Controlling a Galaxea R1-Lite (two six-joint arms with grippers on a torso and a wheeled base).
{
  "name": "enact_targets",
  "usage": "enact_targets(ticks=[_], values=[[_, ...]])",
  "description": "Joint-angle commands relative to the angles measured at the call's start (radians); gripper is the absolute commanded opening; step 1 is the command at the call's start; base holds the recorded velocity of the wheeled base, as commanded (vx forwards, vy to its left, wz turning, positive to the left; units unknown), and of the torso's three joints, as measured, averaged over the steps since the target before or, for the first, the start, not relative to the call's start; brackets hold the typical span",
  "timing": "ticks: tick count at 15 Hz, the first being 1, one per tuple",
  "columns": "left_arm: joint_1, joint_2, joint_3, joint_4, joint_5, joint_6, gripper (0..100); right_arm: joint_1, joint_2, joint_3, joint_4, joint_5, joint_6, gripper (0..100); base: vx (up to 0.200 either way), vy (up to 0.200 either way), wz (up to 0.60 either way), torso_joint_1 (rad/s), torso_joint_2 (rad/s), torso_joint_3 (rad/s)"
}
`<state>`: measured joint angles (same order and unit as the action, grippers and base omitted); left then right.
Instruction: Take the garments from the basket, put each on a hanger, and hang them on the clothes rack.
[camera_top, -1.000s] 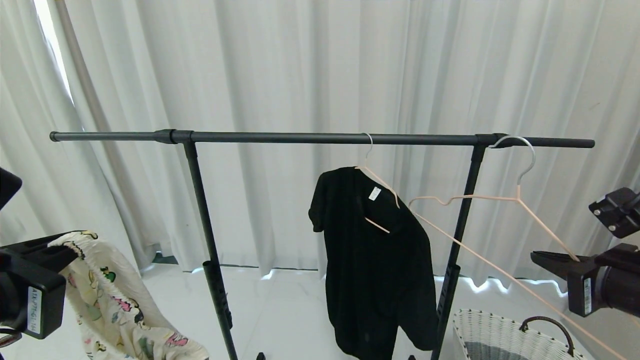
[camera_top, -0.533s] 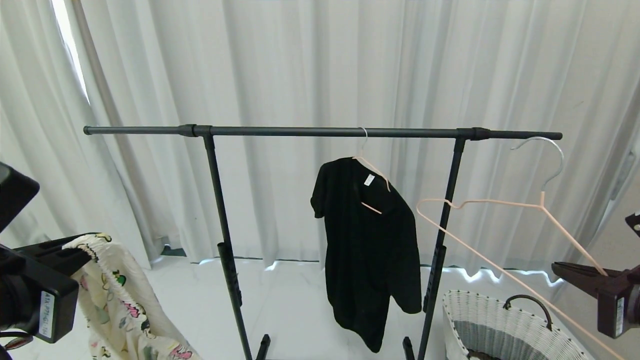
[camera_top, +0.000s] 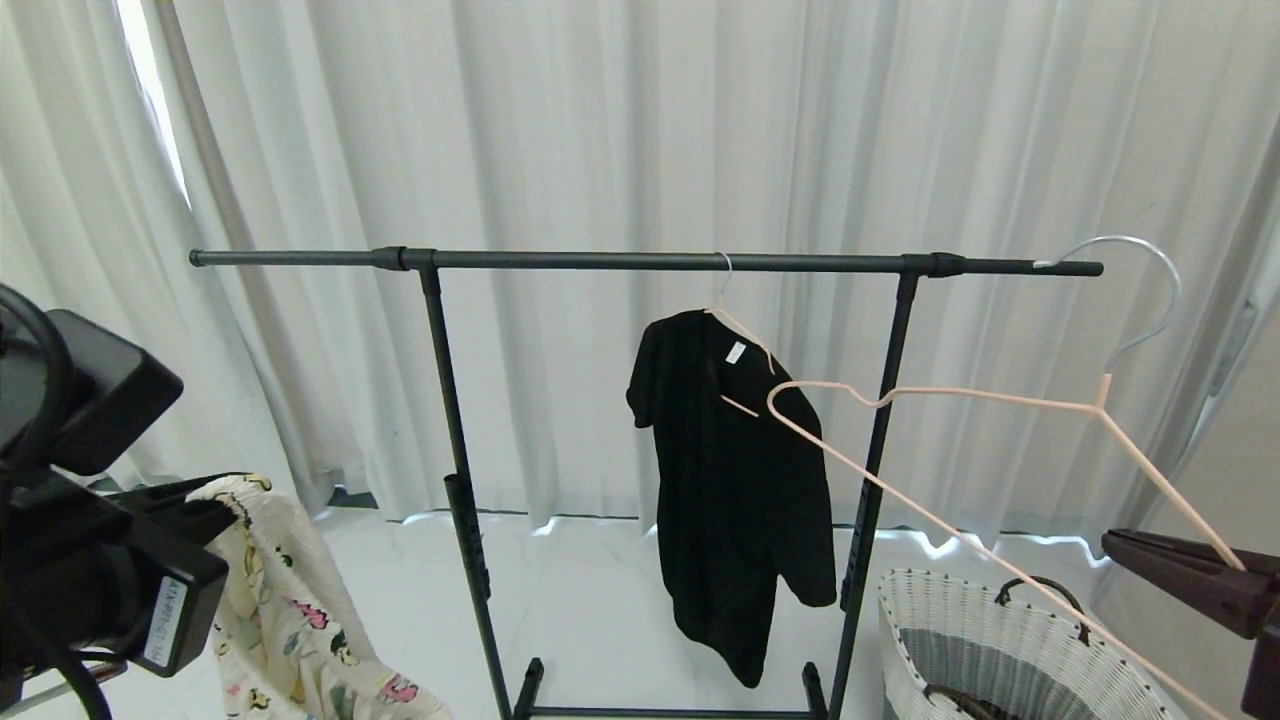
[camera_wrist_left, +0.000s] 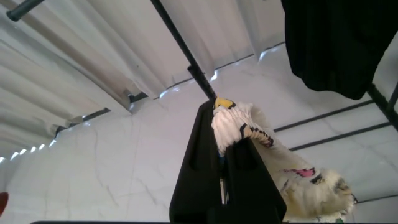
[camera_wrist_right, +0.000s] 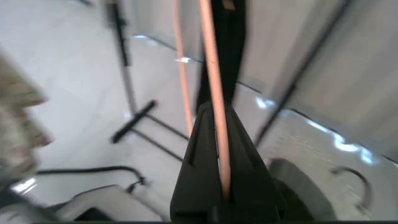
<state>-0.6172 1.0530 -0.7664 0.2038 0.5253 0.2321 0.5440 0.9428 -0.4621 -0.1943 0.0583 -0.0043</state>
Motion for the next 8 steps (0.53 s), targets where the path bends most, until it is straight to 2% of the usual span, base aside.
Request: enact_targets(ticks=[1,3,4,5,8], values=[[0.011,0.188,-0.116,0.000,0.009,-0.071,0,0.162,-0.010,0.003,0.001,0.054,0.056,0,0.000,0.000,0.00,0.000,0.00,0.000],[0.008,0.298,-0.217,0.000,0.019,-0.165,0,0.280,-0.006,0.007,-0.001,0.061,0.127,0,0.000,0.000,0.00,0.000,0.00,0.000],[-0.004,0.363,-0.289,0.000,0.019,-0.237,0,0.355,0.005,0.007,-0.001,0.061,0.168,0,0.000,0.000,0.00,0.000,0.00,0.000],[-0.007,0.406,-0.333,0.000,0.021,-0.281,0,0.395,0.021,0.007,-0.001,0.060,0.191,0,0.000,0.000,0.00,0.000,0.00,0.000],[-0.015,0.466,-0.399,0.000,0.021,-0.353,0,0.436,0.096,0.000,-0.050,0.060,0.205,0,0.000,0.000,0.00,0.000,0.00,0.000]])
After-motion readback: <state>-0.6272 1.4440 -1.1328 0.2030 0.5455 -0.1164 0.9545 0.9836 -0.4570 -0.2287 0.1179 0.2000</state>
